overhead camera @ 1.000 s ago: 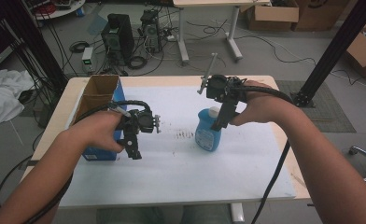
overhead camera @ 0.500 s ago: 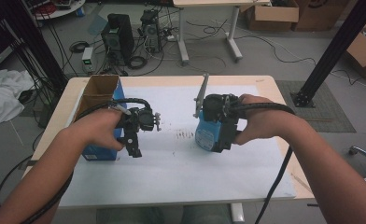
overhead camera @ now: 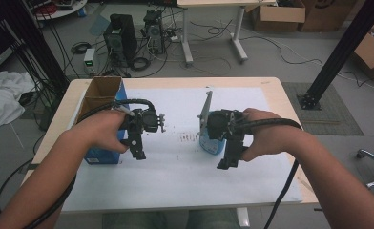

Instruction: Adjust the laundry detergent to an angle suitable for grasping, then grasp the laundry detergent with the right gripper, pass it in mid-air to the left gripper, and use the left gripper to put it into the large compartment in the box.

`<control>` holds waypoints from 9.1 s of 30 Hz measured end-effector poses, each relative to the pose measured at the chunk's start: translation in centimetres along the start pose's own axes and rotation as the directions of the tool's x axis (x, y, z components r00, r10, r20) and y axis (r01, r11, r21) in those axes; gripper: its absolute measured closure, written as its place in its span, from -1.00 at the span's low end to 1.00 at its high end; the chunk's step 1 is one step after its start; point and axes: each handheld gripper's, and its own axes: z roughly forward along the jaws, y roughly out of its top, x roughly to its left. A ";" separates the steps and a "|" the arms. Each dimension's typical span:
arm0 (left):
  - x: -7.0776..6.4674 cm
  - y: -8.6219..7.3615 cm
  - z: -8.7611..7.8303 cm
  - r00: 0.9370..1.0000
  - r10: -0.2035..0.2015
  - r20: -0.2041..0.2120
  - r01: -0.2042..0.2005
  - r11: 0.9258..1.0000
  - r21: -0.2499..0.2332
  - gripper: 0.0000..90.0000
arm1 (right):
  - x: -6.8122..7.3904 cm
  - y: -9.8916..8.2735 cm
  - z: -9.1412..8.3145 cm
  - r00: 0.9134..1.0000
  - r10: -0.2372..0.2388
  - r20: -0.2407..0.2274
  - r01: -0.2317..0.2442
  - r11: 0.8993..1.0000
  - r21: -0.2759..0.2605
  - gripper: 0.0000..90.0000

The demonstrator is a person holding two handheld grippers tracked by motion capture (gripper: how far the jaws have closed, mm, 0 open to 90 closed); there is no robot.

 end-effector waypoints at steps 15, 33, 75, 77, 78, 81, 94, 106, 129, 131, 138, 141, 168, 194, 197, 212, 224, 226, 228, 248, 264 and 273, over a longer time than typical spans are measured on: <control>0.6 0.5 -0.4 1.000 0.009 -0.005 -0.009 1.000 -0.010 -1.00 | -0.3 0.2 0.3 1.000 -0.010 -0.011 0.010 1.000 0.006 -1.00; 0.2 0.0 -0.9 1.000 0.022 -0.017 -0.022 1.000 0.001 -1.00 | -0.3 0.9 0.6 1.000 -0.013 -0.008 0.013 1.000 0.020 -1.00; -0.2 -0.5 -0.6 1.000 0.005 -0.014 -0.006 1.000 -0.018 -1.00 | -6.6 -4.9 -3.0 0.935 0.309 0.177 -0.160 0.809 -0.565 -1.00; -0.1 -0.5 -0.6 1.000 0.007 -0.015 -0.007 1.000 -0.016 -1.00 | -6.7 -5.5 -3.1 0.926 0.333 0.177 -0.172 0.792 -0.586 -1.00; -0.1 -0.5 -0.7 1.000 0.006 -0.015 -0.007 1.000 -0.016 -1.00 | -6.7 -6.0 -3.1 0.918 0.351 0.185 -0.176 0.779 -0.602 -1.00; -0.1 -0.5 -0.8 1.000 0.009 -0.019 -0.009 1.000 -0.022 -1.00 | -6.6 -7.6 -3.2 0.900 0.397 0.180 -0.193 0.733 -0.652 -1.00; -0.1 -0.3 -1.2 0.999 0.020 -0.024 -0.021 0.999 -0.032 -1.00 | -4.3 -14.2 0.0 0.855 0.507 0.108 -0.252 0.588 -0.769 -1.00; -0.6 -0.3 -1.6 0.999 0.024 -0.031 -0.025 0.999 -0.030 -1.00 | -2.5 -17.7 6.2 0.830 0.557 0.021 -0.312 0.495 -0.811 -1.00; -1.4 -1.3 -2.3 0.999 0.027 -0.045 -0.029 0.998 -0.050 -1.00 | -4.2 -14.2 14.9 0.812 0.583 -0.014 -0.296 0.392 -0.871 -1.00; -1.4 -1.4 -2.3 0.999 0.026 -0.044 -0.029 0.998 -0.053 -1.00 | -4.4 -13.9 15.5 0.807 0.590 -0.017 -0.297 0.382 -0.875 -1.00; -1.6 -1.5 -2.3 0.999 0.029 -0.044 -0.032 0.998 -0.056 -1.00 | -5.1 -12.9 16.8 0.798 0.603 -0.003 -0.283 0.370 -0.885 -1.00; -1.7 -1.4 -2.3 0.999 0.032 -0.044 -0.034 0.998 -0.056 -1.00 | -5.4 -12.5 17.4 0.796 0.606 0.007 -0.281 0.380 -0.881 -1.00; -1.4 -1.5 -2.2 0.999 0.024 -0.042 -0.026 0.998 -0.052 -1.00 | -6.8 -10.7 19.4 0.768 0.639 0.033 -0.262 0.361 -0.895 -0.85; -1.3 -1.5 -2.1 0.999 0.010 -0.046 -0.012 0.999 -0.038 -1.00 | -6.5 -10.6 19.2 0.769 0.637 0.056 -0.240 0.368 -0.898 -0.43; -1.3 -1.5 -2.1 0.999 0.013 -0.044 -0.015 0.999 -0.034 -1.00 | -6.5 -10.6 19.2 0.770 0.636 0.058 -0.236 0.368 -0.899 -0.38; -1.4 -1.4 -2.1 0.999 0.011 -0.046 -0.012 0.999 -0.036 -1.00 | -6.3 -10.4 19.2 0.787 0.613 0.069 -0.212 0.374 -0.903 -0.22; -1.4 -1.3 -1.9 0.999 0.012 -0.046 -0.014 0.999 -0.042 -1.00 | -6.2 -10.6 19.2 0.777 0.624 0.079 -0.206 0.371 -0.905 -0.03; -1.4 -1.3 -1.9 0.999 0.015 -0.046 -0.017 0.999 -0.043 -1.00 | -6.2 -10.6 19.2 0.778 0.624 0.081 -0.206 0.374 -0.905 -0.02; -1.5 -1.2 -2.0 0.999 0.015 -0.044 -0.017 0.999 -0.042 -1.00 | -6.2 -10.6 19.2 0.779 0.622 0.081 -0.205 0.374 -0.905 -0.01; -1.4 -0.4 -2.6 0.998 0.027 -0.050 -0.028 0.999 -0.028 -1.00 | -4.4 -9.3 14.7 0.930 0.354 0.096 -0.078 0.446 -0.892 0.01; -2.4 1.0 -3.0 0.998 0.052 -0.046 -0.053 0.998 -0.029 -1.00 | -2.8 -3.8 16.3 0.997 0.079 0.025 -0.019 0.513 -0.858 0.01; -3.0 1.8 -3.4 0.997 0.067 -0.038 -0.069 0.997 -0.033 -1.00 | -3.0 -1.1 17.1 0.999 0.038 -0.005 -0.024 0.498 -0.867 0.01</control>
